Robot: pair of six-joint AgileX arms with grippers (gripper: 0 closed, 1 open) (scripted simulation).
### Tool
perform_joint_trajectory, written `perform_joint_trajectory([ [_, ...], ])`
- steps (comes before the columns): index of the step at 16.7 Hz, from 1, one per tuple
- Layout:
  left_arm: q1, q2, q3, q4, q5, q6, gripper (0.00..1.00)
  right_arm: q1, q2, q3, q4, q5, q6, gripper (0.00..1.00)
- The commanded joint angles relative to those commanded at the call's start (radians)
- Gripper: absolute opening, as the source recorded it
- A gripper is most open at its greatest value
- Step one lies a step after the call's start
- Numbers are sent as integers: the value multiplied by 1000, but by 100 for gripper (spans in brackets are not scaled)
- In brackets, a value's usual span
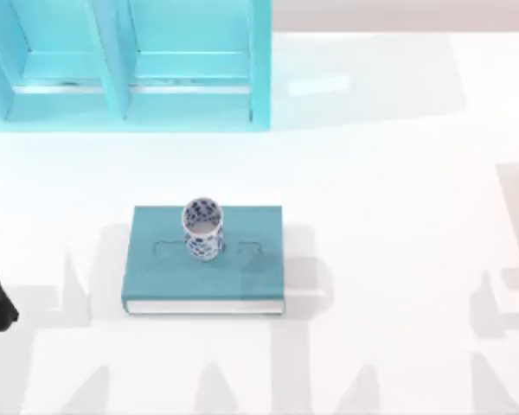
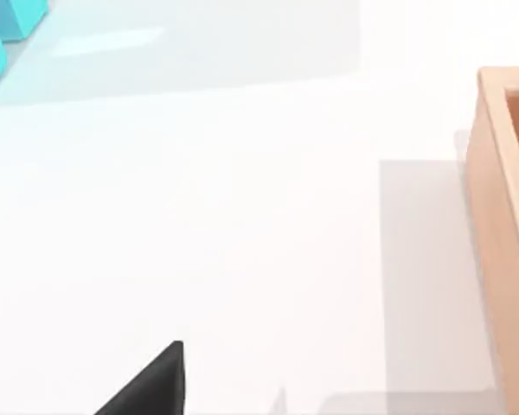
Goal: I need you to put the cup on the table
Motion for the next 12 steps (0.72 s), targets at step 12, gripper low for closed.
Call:
perform_joint_trajectory([
  [12,0,0,0,0,0,0,100,397,1041,1164,-725,39,361,100],
])
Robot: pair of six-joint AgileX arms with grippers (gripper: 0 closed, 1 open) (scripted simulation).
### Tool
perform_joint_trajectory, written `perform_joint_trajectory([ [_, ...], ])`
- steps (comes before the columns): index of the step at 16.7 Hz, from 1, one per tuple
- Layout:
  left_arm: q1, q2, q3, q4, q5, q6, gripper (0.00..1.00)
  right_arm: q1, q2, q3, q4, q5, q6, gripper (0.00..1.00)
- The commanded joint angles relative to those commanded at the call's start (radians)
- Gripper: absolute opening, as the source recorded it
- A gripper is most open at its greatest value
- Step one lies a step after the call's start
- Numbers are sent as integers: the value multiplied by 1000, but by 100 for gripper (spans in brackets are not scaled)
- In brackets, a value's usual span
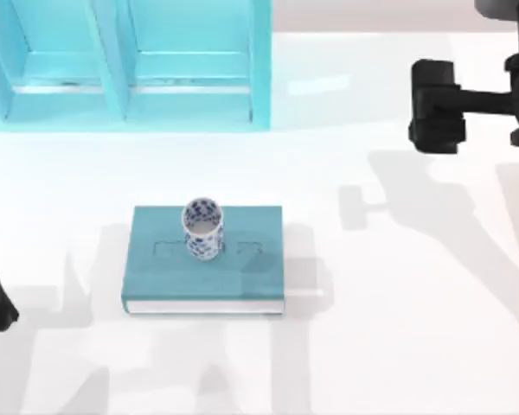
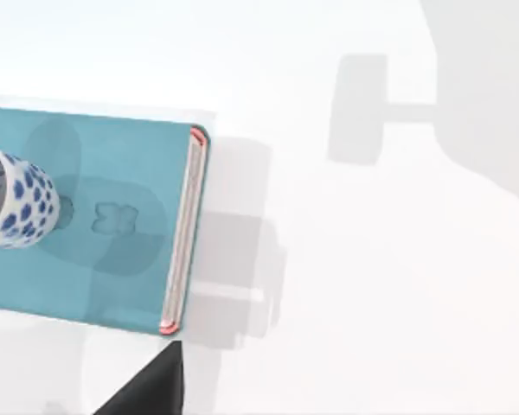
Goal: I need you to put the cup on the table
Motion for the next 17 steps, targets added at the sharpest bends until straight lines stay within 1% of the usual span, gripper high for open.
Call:
perform_joint_trajectory([
  [5,0,0,0,0,0,0,100,155,454,600,-268,42,175,100],
  [9,0,0,0,0,0,0,100,256,786,1016,-464,77,298,100],
  [13,0,0,0,0,0,0,100,325,1048,1324,-631,106,392,100],
  [17,0,0,0,0,0,0,100,359,1198,1493,-735,128,447,100],
])
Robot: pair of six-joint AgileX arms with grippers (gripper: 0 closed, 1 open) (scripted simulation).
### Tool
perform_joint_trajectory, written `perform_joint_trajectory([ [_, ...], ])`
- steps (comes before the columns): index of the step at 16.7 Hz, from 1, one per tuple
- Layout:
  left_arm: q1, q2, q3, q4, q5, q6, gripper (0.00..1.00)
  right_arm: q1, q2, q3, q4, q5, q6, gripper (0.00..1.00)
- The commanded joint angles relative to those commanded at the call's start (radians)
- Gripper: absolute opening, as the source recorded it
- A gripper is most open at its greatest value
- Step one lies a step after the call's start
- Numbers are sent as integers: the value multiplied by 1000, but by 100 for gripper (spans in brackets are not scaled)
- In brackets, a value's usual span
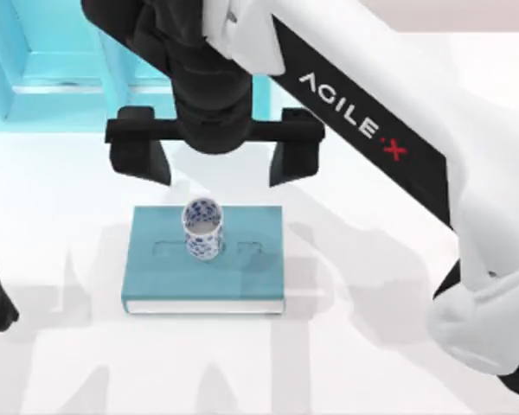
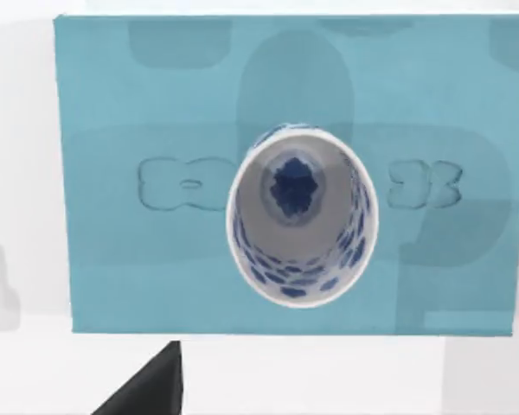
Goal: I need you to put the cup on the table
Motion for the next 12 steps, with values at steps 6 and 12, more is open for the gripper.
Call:
perform_joint_trajectory([
  [6,0,0,0,0,0,0,100,4,23,26,-17,4,9,100],
  [12,0,0,0,0,0,0,100,-5,-8,-92,82,2,-1,100],
])
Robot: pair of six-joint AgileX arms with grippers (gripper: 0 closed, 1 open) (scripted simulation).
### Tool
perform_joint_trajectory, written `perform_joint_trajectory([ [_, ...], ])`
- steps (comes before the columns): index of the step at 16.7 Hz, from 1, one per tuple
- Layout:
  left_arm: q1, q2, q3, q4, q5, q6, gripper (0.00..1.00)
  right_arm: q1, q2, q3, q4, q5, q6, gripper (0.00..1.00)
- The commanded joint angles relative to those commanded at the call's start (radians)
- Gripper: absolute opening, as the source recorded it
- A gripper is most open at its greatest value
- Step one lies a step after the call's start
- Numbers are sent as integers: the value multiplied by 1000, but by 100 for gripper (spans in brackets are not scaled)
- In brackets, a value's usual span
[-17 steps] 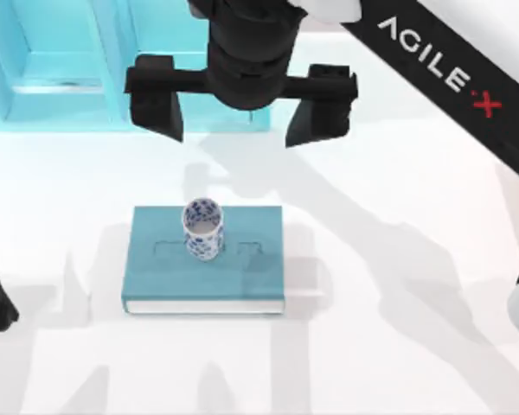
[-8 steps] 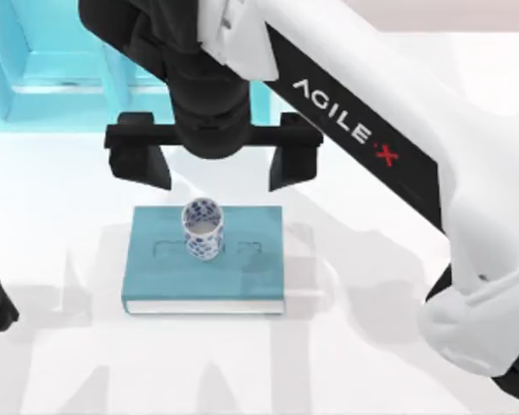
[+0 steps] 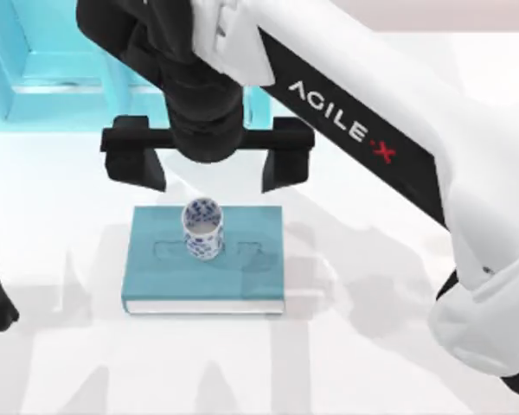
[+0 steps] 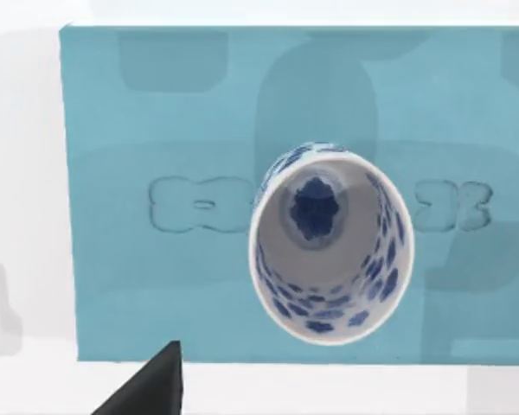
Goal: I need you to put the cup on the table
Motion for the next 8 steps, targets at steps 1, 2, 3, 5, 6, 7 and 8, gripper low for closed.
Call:
perform_joint_trajectory([
  [1,0,0,0,0,0,0,100,-2,-12,-54,39,0,-2,100],
  [2,0,0,0,0,0,0,100,-5,-25,-114,83,-1,-4,100],
  [3,0,0,0,0,0,0,100,-7,-39,-177,129,-2,-7,100],
  [5,0,0,0,0,0,0,100,-11,-66,-308,225,-2,-11,100],
  [6,0,0,0,0,0,0,100,-13,-79,-374,273,-3,-13,100],
  [7,0,0,0,0,0,0,100,-15,-92,-433,319,-3,-15,100],
  [8,0,0,0,0,0,0,100,-17,-102,-482,360,-4,-17,100],
])
